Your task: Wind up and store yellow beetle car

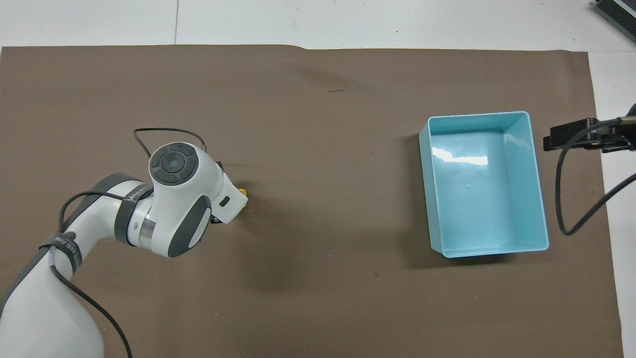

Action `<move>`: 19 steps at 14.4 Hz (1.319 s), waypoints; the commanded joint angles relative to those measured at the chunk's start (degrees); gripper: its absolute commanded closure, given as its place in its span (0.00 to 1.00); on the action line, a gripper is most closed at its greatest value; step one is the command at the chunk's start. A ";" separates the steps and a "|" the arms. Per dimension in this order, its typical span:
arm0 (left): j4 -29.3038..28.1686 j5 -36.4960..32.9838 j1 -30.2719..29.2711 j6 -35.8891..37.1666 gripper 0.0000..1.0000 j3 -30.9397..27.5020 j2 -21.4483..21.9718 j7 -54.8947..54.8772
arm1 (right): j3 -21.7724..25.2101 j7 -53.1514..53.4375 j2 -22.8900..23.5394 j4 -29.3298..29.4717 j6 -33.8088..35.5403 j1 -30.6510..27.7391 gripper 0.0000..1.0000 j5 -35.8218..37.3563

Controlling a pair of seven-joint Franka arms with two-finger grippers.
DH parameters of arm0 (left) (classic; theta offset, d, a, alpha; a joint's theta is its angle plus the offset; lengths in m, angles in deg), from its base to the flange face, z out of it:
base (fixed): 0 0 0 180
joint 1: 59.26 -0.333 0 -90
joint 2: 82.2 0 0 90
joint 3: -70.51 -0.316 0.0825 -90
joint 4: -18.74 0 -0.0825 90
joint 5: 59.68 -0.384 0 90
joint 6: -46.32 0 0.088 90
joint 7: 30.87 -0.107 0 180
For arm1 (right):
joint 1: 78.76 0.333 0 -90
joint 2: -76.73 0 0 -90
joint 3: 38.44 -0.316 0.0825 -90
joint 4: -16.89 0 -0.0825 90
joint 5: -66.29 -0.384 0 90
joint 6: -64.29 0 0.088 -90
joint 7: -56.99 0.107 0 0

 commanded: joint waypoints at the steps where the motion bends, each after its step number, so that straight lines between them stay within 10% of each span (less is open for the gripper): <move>1: -3.04 0.72 -3.84 -5.46 1.00 0.14 -1.76 -5.76 | -0.44 -0.59 -1.10 -1.07 0.47 -0.59 0.00 0.00; 7: -3.30 0.72 -6.40 -4.84 1.00 -0.12 -1.24 -11.57 | -0.44 -0.59 -1.10 -1.07 0.47 -0.59 0.00 0.00; 8: -3.30 0.72 -6.05 -4.14 0.86 -0.21 -0.02 -11.39 | -0.44 -0.59 -1.10 -1.07 0.47 -0.59 0.00 0.00; 10: -2.34 0.72 -5.09 -1.95 0.15 -0.12 1.31 -10.70 | -0.44 -0.59 -1.10 -1.07 0.47 -0.59 0.00 0.00; 11: -1.99 0.72 -3.86 0.06 0.00 -0.38 2.18 -10.60 | -0.44 -0.59 -1.10 -1.07 0.47 -0.59 0.00 0.00; 19: 9.08 0.02 -3.93 10.01 0.00 -0.65 2.63 12.29 | -0.35 -0.59 -1.10 -1.07 0.47 -0.59 0.00 0.00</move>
